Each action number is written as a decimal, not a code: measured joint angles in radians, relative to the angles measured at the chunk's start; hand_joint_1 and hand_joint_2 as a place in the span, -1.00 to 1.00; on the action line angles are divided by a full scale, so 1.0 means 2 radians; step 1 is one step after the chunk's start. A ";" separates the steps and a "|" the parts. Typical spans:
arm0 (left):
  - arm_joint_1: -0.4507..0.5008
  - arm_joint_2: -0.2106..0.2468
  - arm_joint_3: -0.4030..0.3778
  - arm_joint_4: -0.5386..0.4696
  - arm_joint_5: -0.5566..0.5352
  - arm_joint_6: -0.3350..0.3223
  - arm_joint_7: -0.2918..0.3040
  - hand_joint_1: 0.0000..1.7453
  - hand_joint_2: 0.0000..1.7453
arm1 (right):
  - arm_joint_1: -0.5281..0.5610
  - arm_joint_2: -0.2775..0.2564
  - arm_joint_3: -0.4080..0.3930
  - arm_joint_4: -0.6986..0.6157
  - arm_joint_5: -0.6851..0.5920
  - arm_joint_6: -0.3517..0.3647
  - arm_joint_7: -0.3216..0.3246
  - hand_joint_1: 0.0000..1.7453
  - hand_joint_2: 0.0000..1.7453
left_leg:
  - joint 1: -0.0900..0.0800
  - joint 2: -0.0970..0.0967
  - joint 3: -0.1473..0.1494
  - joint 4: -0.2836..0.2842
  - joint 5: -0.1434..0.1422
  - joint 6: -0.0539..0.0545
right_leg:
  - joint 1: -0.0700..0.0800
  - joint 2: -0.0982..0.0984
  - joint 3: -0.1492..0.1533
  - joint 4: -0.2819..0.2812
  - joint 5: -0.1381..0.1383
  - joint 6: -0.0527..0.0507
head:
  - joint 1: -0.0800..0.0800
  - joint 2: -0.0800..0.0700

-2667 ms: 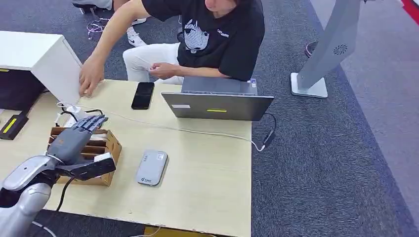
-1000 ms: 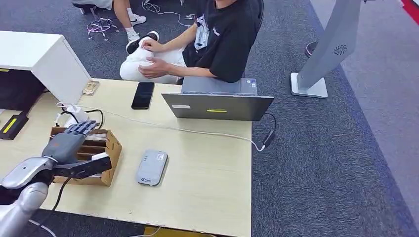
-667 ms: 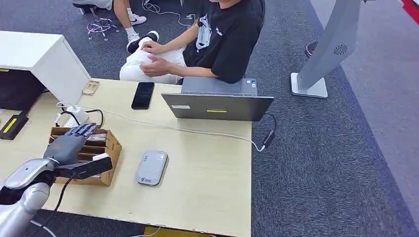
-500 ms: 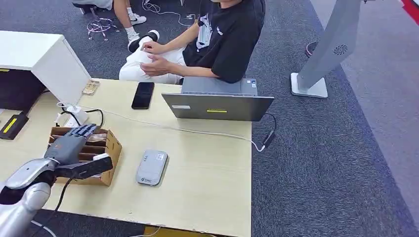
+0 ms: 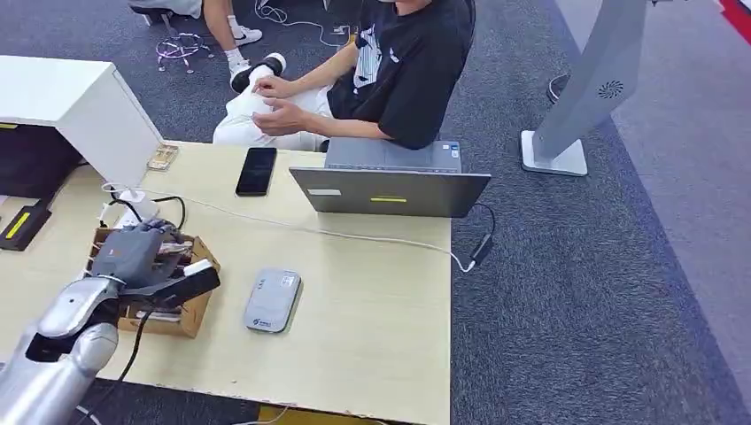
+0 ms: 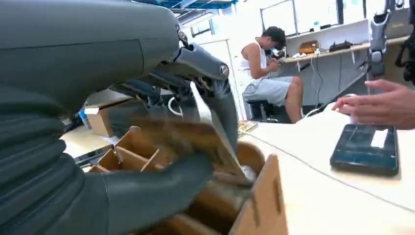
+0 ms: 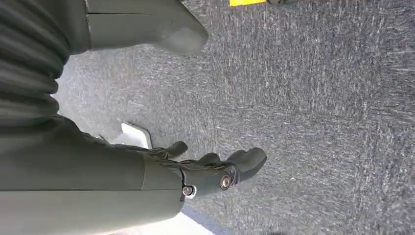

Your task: Pass the card to the sensor for recognition and then transmit it.

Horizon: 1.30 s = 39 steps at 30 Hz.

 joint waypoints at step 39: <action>-0.046 -0.053 0.070 -0.032 0.035 0.058 -0.021 1.00 1.00 | 0.000 0.000 -0.013 0.000 0.009 -0.007 0.000 -1.00 1.00 | 0.000 -0.001 0.000 0.000 0.000 0.000 | 0.000 -0.001 0.000 0.000 0.000 0.000 | 0.000 0.000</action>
